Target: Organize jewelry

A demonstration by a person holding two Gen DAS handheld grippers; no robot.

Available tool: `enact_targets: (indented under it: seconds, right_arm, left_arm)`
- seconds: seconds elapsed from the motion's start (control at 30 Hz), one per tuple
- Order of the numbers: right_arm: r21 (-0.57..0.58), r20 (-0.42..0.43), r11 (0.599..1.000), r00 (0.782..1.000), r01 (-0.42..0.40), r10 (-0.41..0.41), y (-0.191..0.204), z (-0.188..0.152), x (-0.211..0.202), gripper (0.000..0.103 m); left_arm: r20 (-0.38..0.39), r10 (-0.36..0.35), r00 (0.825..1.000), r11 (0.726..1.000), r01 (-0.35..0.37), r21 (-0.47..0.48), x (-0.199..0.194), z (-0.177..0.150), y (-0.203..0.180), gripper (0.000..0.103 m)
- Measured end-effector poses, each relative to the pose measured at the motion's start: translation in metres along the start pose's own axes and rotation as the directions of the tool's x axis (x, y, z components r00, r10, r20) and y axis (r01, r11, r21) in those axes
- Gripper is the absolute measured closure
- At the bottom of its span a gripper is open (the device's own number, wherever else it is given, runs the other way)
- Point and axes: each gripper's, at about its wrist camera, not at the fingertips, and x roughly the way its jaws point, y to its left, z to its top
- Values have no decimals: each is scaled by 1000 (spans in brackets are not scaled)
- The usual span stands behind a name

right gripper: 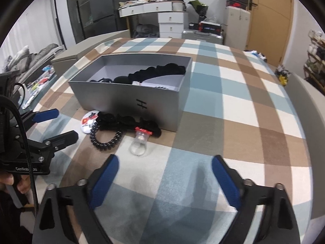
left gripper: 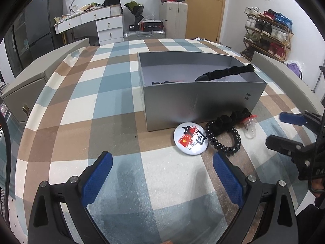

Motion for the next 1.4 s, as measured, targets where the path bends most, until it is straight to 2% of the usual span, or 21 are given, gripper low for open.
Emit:
enact_targets:
  seconds: [0.1,0.17,0.23,0.47,0.53,0.57,0.77,0.97,1.07,1.13,1.27,1.4]
  right_arm:
    - [-22,-1,999,1000,-27,27,7,3,3,27]
    - [-44,-10,998,999,-41,40,12,5,7,39]
    - [-62,-31,997,998,-51,50,17,7,13,56]
    - [-66,-18,996,998,-66,65,17,12,22,69]
    - [-64,-13,997,999,-52,51,16,14,23,82]
    - [-63,-8,997,999,-53,53,15,13,23,85]
    - [-84,26,995,998,-52,54,17,5,15,85]
    - [-56,44,994,994,-97,100,9,0,3,85]
    - [-48,56,994,993,-101,104,5,-1,-4,85]
    - [-38,64,994,992,-105,107,2,-1,-7,85]
    - [-24,73,994,991,-109,110,-2,0,-11,85]
    - [-18,79,994,991,-109,111,-3,0,-14,85]
  left_arm:
    - [-7,-17,1000,1000,17,-1,1,1,0,6]
    - [-14,-24,1000,1000,24,2,2,1,0,6]
    - [-18,-34,999,999,34,5,3,1,0,6]
    - [-24,-36,999,998,37,47,3,2,-2,6]
    - [-21,-36,999,998,37,60,2,2,-1,6]
    - [-22,-39,999,997,40,58,2,2,0,6]
    - [-29,-56,998,996,58,69,4,3,-2,6]
    - [-26,-61,998,995,63,80,5,5,-4,7]
    - [-22,-61,998,993,63,96,7,8,-7,17]
    - [-40,-53,998,991,58,123,11,8,-12,30]
    - [-55,-52,997,986,60,158,14,10,-18,32]
    - [-64,-81,995,985,90,148,18,14,-18,32]
